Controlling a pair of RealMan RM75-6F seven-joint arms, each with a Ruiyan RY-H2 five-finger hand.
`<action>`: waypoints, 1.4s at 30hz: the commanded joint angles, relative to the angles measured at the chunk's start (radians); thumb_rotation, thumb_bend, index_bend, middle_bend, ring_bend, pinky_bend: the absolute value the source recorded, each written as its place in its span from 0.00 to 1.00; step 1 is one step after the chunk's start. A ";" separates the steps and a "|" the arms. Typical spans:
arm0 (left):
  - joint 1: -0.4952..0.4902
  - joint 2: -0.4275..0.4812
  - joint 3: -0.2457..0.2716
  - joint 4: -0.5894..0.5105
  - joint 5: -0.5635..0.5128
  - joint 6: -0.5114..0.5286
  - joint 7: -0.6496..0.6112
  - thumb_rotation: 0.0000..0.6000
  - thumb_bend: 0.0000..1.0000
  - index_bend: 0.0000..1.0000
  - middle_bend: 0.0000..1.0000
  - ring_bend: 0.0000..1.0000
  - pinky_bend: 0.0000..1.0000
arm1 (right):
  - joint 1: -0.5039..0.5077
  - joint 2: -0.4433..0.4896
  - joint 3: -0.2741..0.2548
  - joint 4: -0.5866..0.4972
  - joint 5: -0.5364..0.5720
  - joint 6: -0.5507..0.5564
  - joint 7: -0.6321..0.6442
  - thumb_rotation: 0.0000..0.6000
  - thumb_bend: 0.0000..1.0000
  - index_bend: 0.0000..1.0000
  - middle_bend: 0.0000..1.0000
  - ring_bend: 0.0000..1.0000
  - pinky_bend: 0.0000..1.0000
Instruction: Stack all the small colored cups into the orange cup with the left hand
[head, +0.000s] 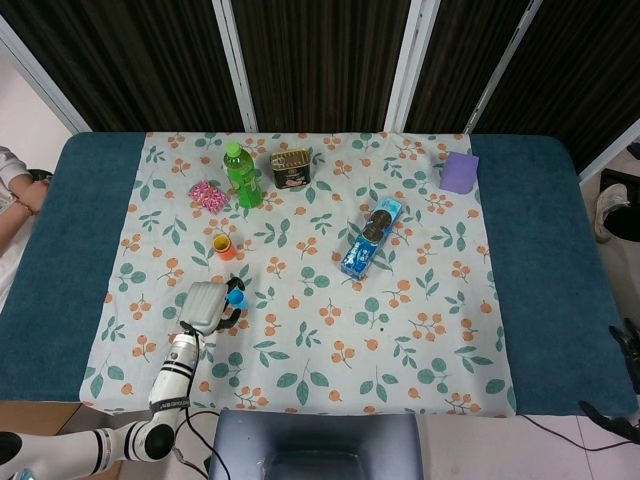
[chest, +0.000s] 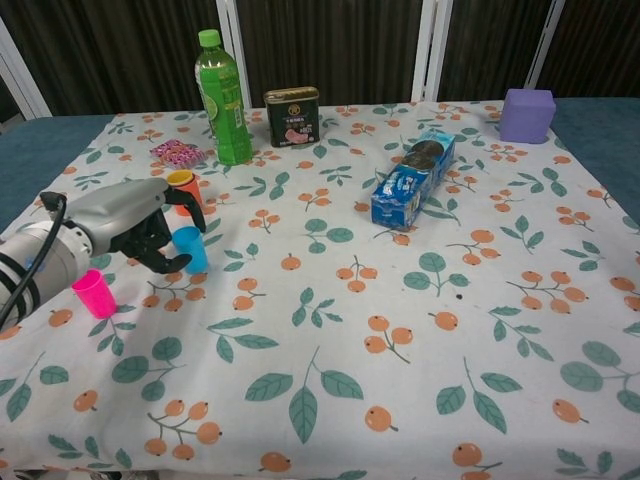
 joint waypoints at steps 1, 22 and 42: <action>0.001 -0.006 -0.001 0.009 0.007 0.000 -0.006 1.00 0.35 0.42 1.00 1.00 1.00 | 0.000 0.000 0.001 0.000 0.000 0.000 0.000 1.00 0.19 0.00 0.00 0.00 0.00; -0.074 -0.019 -0.227 0.120 0.025 0.087 -0.093 1.00 0.35 0.54 1.00 1.00 1.00 | -0.001 0.005 0.003 0.000 0.005 0.002 0.014 1.00 0.19 0.00 0.00 0.00 0.00; -0.135 -0.130 -0.225 0.412 -0.007 -0.013 -0.160 1.00 0.35 0.55 1.00 1.00 1.00 | 0.000 0.004 0.009 -0.004 0.019 -0.002 0.010 1.00 0.19 0.00 0.00 0.00 0.00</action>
